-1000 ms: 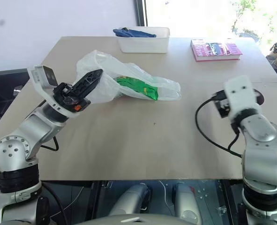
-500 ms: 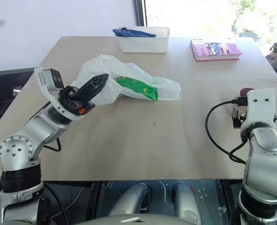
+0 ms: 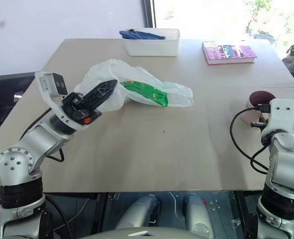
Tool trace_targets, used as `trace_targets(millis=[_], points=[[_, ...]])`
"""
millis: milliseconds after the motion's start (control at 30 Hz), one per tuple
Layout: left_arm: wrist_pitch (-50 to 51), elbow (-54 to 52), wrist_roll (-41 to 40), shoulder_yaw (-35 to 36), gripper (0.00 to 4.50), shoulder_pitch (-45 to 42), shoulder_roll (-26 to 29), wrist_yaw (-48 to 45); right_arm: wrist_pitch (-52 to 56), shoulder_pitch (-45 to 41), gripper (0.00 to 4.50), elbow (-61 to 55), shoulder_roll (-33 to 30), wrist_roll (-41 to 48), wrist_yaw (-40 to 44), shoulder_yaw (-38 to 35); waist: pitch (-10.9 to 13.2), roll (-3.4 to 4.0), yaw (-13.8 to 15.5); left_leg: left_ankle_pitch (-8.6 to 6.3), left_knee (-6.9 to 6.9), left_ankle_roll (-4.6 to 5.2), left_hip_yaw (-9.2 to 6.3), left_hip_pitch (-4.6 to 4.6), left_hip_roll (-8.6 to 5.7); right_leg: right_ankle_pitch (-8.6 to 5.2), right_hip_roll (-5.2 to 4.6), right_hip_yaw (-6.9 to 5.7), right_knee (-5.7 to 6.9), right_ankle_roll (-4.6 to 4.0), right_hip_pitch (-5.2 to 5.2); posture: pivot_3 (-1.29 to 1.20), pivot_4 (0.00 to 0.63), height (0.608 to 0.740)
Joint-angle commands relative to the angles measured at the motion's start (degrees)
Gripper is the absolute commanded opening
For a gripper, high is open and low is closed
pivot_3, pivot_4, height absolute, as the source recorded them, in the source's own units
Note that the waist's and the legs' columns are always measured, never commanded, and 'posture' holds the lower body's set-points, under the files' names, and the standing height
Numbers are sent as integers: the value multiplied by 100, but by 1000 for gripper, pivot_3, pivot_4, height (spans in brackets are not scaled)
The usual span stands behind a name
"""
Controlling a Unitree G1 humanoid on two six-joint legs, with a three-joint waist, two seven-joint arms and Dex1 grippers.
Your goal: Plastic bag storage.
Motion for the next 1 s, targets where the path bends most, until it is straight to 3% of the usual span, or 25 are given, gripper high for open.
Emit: trace_targets(millis=[33,233,400,600,733,1000], points=[[-116,-113,-494,246,0,-20,61,82,-274,-57,402,-268,-127,284,82,-110,0,0,2,0,0,0,0,0,0,0,0,0,-1,0,0,0,150,740],[19,410,-1473,620,0,-145,264,211,201,212,402,-1648,-498,1770,1440,536,5,10,-15,0,-4,1,-3,-1,4,-1,2,-1,-1,0,-2,0,150,740],[599,940,-1484,1184,0,-349,291,80,-2,-456,402,-1721,-203,2342,1414,1552,5,9,-26,0,-1,1,-1,0,7,-1,5,-2,-4,1,0,0,150,740],[1422,1139,-1484,1395,0,-416,551,-239,-1595,-1164,402,-464,181,2056,1286,3170,4,2,-20,0,-1,1,-3,-2,5,0,4,-5,-8,0,-1,0,150,740],[1689,876,-1484,1260,0,-201,803,-422,-2998,-1649,402,611,320,1314,1179,4208,4,2,-32,0,-5,0,-4,-2,4,0,4,-6,-9,-1,-2,0,150,740],[1739,229,-1484,1192,0,602,1121,-814,-4449,-2372,402,1862,682,388,648,4518,4,2,-136,0,-12,0,-4,-2,3,1,5,-2,-9,-1,-7,0,150,740]])
